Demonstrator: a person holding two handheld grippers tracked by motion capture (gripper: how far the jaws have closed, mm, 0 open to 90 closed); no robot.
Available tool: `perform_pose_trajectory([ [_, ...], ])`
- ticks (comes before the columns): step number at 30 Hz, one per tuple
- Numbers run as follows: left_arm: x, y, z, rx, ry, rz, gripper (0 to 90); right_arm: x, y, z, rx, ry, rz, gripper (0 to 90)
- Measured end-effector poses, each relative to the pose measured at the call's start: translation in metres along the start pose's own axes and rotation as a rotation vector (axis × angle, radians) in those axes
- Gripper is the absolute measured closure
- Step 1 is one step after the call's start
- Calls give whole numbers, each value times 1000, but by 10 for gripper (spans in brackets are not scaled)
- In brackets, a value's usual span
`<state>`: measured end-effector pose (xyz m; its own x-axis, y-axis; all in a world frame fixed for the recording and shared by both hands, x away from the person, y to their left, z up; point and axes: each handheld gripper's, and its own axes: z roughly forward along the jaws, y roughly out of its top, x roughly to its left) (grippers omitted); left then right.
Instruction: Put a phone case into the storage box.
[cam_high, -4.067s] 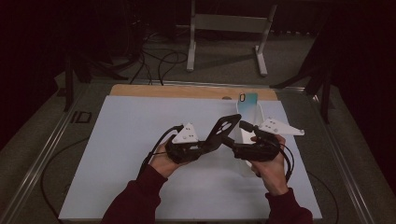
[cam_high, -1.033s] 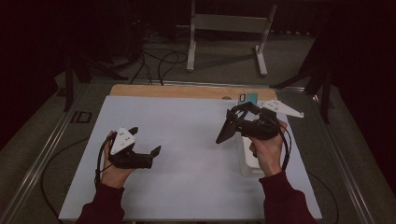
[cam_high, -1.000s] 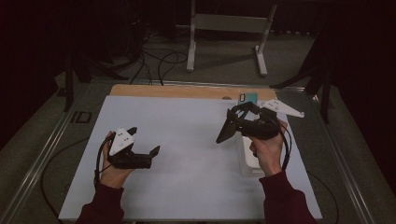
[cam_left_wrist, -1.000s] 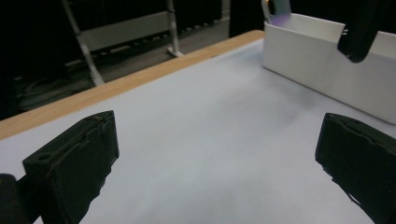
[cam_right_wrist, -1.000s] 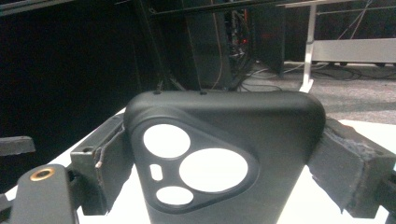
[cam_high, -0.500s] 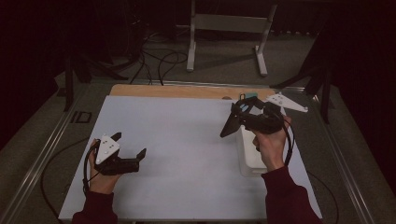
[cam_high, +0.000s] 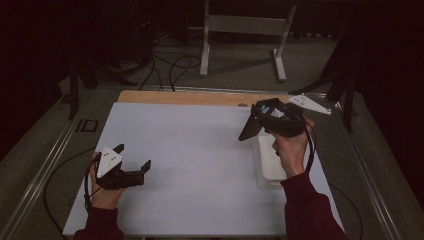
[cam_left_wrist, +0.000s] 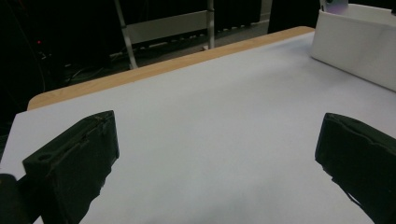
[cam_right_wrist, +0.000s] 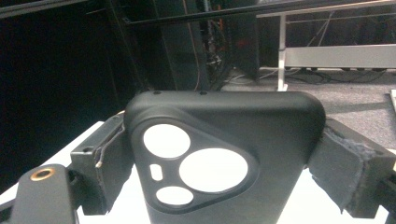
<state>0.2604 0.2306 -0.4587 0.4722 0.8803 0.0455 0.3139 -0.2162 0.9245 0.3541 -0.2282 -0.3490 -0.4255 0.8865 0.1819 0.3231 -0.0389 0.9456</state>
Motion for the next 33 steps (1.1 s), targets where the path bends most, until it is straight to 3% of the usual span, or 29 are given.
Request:
perform_pose_trajectory([
  [7,1,-1,0,-1,1,0,3,-8,3,3,-12,-33,15,135],
  [33,1,-2,-1,-2,3,-10,3,-34,12,10,-32,-195,-13,136],
])
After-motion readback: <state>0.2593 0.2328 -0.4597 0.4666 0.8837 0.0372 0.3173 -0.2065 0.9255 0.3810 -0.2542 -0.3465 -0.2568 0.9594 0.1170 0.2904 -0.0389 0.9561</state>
